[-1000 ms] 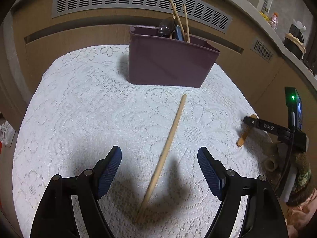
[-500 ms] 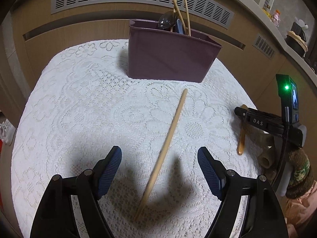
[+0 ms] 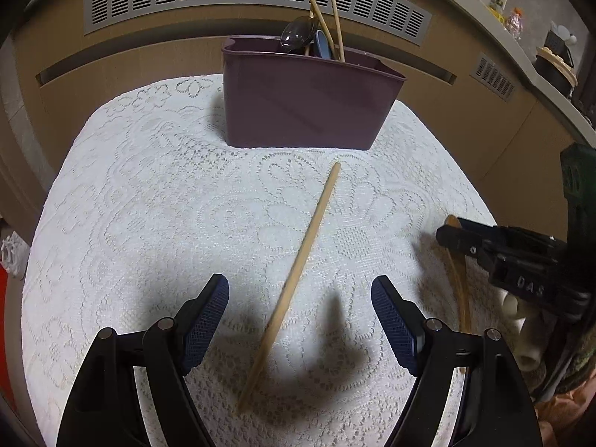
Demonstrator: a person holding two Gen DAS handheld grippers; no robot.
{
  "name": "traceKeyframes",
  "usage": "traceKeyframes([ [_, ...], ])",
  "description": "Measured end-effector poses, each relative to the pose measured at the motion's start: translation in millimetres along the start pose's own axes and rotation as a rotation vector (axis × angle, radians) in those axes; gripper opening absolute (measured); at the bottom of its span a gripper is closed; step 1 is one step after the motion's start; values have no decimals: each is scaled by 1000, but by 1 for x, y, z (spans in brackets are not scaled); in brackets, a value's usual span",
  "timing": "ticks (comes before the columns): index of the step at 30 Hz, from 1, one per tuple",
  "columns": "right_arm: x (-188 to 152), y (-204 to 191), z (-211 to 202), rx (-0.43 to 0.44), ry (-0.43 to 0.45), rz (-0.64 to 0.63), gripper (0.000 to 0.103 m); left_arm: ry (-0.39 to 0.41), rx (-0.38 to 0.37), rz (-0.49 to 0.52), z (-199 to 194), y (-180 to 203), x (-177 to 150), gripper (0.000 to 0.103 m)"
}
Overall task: Organize utensils
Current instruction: 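Grasp the wooden spoon with the right tool while the left tool grasps the last chopstick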
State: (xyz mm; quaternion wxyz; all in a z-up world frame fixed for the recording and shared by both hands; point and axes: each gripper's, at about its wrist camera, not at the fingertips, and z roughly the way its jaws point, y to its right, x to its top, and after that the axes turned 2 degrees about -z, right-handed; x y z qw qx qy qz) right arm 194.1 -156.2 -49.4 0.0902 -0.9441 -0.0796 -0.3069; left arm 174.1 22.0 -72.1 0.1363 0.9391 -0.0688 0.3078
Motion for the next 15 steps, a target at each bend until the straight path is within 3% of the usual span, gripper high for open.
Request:
traceKeyframes([
  [6,-18,-11,-4,-39,21,-62,29,-22,19,48,12,8,7,72],
  [15,-33,1,-8,13,51,-42,29,-90,50,105,44,17,27,41],
])
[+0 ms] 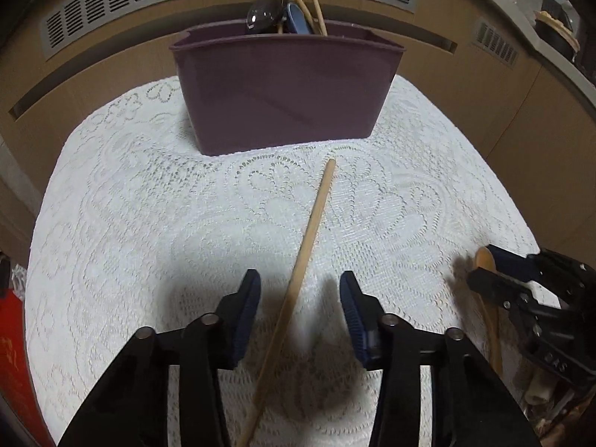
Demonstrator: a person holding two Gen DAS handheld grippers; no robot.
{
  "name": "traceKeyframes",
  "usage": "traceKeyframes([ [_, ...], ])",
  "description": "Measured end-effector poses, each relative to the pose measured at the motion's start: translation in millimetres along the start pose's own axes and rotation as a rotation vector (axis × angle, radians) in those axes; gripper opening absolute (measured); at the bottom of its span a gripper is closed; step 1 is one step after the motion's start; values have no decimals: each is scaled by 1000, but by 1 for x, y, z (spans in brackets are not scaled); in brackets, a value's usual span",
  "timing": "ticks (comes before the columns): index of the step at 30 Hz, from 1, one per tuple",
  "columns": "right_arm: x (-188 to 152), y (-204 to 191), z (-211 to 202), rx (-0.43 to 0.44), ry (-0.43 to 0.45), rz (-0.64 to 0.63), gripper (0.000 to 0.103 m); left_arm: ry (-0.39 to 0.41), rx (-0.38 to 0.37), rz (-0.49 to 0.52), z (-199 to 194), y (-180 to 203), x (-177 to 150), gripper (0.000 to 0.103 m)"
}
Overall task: Organize utensils
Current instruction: 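Grasp the wooden spoon with the right tool while the left tool grasps the last chopstick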
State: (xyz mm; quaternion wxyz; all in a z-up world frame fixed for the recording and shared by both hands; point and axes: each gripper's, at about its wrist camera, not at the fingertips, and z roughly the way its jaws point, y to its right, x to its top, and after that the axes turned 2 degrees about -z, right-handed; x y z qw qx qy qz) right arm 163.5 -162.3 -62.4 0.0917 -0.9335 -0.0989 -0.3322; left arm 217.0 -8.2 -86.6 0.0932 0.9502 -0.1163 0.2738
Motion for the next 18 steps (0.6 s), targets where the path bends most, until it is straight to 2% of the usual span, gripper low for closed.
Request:
traceKeyframes([
  [2,-3,1,0,4,4,-2,29,-27,-16,-1,7,1,4,30],
  [3,-4,1,0,4,5,-2,29,-44,-22,-4,12,2,6,30],
  [12,-6,1,-1,14,19,-4,29,-86,-19,43,26,11,20,30],
  [18,-6,-2,-1,16,23,-15,29,-98,-46,71,32,14,27,33],
])
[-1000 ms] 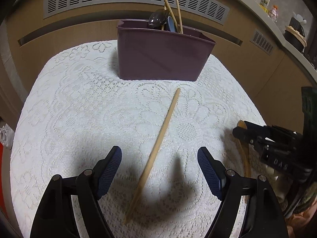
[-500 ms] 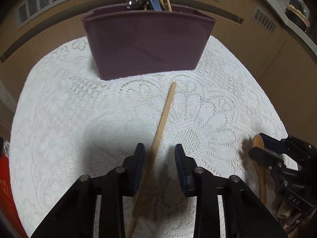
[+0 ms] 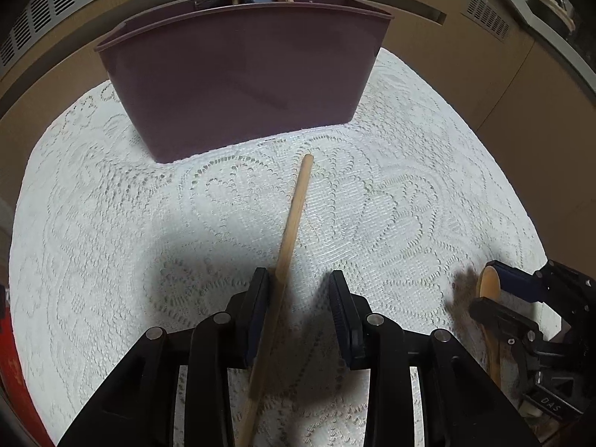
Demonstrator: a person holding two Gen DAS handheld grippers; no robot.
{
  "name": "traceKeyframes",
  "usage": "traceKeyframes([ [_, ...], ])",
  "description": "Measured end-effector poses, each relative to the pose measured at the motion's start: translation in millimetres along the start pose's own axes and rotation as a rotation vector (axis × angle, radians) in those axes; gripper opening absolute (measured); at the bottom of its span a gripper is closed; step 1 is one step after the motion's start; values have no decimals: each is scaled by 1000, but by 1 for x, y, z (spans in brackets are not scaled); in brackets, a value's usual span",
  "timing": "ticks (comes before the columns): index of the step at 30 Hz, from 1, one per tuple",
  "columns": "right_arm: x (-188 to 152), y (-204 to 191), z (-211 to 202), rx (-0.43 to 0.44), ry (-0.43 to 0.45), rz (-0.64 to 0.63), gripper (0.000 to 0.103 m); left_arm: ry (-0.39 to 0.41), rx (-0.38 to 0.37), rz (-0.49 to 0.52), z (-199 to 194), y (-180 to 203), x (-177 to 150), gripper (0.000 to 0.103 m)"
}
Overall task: Organize utensils
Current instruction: 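Grasp the wooden spoon with the right tool while the left tool grasps the last chopstick, then lift the wooden spoon with the right tool while the left tool lifts the chopstick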
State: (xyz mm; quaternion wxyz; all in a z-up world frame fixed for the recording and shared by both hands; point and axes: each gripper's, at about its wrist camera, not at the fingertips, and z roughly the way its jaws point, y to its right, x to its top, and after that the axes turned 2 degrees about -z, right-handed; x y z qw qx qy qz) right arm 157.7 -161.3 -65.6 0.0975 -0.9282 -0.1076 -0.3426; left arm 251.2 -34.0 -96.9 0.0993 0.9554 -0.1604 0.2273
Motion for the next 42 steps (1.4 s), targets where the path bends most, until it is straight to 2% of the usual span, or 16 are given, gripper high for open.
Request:
traceKeyframes([
  [4,0,-3,0,-3,3,-13,29,31,41,27,0,6,-5,33],
  [6,1,-5,-1,-6,3,-17,29,51,59,32,0,11,-8,29],
  [8,1,-6,-2,-9,4,-23,29,62,58,8,-4,11,-10,15],
  [10,1,-7,-3,-15,4,-29,29,82,43,-21,-11,10,-15,11],
  [15,0,-8,-6,-27,1,-29,29,175,9,-50,-42,14,-31,11],
  [18,1,-11,-8,-31,-3,-31,29,199,-24,-68,-57,12,-40,10],
  [27,4,-27,-25,-39,18,-60,29,282,-59,-86,-91,6,-56,10],
  [29,4,-31,-27,-47,19,-70,29,243,-61,-42,-85,8,-56,11],
  [32,4,-35,-27,-47,11,-76,29,171,-15,43,-61,20,-55,12],
  [35,3,-39,-25,-51,0,-90,29,121,13,82,-38,26,-46,12],
  [42,-3,-30,-11,-42,-57,-79,32,93,71,126,-14,29,-6,12],
])
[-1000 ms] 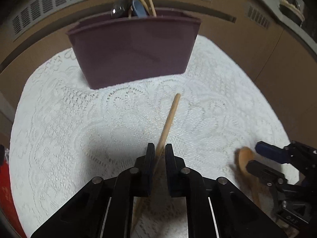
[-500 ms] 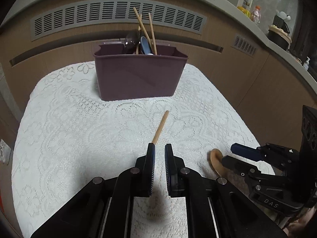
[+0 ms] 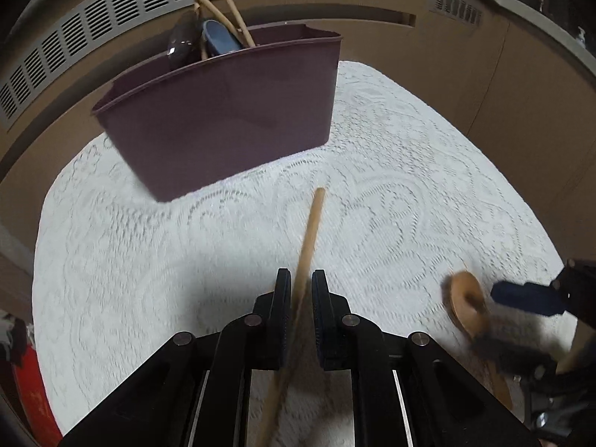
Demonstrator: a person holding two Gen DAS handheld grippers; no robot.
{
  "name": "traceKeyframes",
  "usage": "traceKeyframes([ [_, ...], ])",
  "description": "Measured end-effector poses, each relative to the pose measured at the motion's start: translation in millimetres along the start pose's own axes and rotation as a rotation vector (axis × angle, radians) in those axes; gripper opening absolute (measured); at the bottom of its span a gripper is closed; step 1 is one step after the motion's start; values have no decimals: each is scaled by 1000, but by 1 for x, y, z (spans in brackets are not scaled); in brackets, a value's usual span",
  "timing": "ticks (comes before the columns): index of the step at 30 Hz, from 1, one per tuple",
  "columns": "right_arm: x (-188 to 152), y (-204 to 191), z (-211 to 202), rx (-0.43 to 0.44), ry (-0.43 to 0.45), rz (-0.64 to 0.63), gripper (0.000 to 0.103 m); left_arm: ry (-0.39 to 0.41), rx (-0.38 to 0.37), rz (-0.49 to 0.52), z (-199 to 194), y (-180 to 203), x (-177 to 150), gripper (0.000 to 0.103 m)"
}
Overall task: Organize utensils
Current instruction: 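Lift the wooden spoon with the right tool while the left tool lifts the chopstick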
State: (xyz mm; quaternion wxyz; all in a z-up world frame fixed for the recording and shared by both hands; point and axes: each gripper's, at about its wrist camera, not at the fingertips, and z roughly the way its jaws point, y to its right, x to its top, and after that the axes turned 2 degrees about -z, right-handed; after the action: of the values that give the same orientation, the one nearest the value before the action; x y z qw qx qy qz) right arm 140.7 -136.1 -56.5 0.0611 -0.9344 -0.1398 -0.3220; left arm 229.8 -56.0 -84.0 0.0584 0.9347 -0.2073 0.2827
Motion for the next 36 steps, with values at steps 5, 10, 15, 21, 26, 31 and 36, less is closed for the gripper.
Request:
traceKeyframes([
  [5,-5,7,23,-22,-60,31,35,-49,5,33,20,6,7,13],
  [10,-5,11,30,-49,-51,44,44,-43,-10,15,21,2,8,15],
  [15,-5,10,31,-59,-49,35,46,-53,-31,-3,24,-3,10,17],
  [21,-7,18,30,-62,-42,68,67,-58,-79,-6,25,-3,11,37],
  [26,-8,18,28,-50,-32,78,67,-67,-84,81,33,28,10,77],
  [31,-11,17,22,-3,-34,53,29,-72,-109,33,34,23,13,78],
  [36,-12,32,12,36,-29,104,28,-61,-52,24,31,16,13,60],
])
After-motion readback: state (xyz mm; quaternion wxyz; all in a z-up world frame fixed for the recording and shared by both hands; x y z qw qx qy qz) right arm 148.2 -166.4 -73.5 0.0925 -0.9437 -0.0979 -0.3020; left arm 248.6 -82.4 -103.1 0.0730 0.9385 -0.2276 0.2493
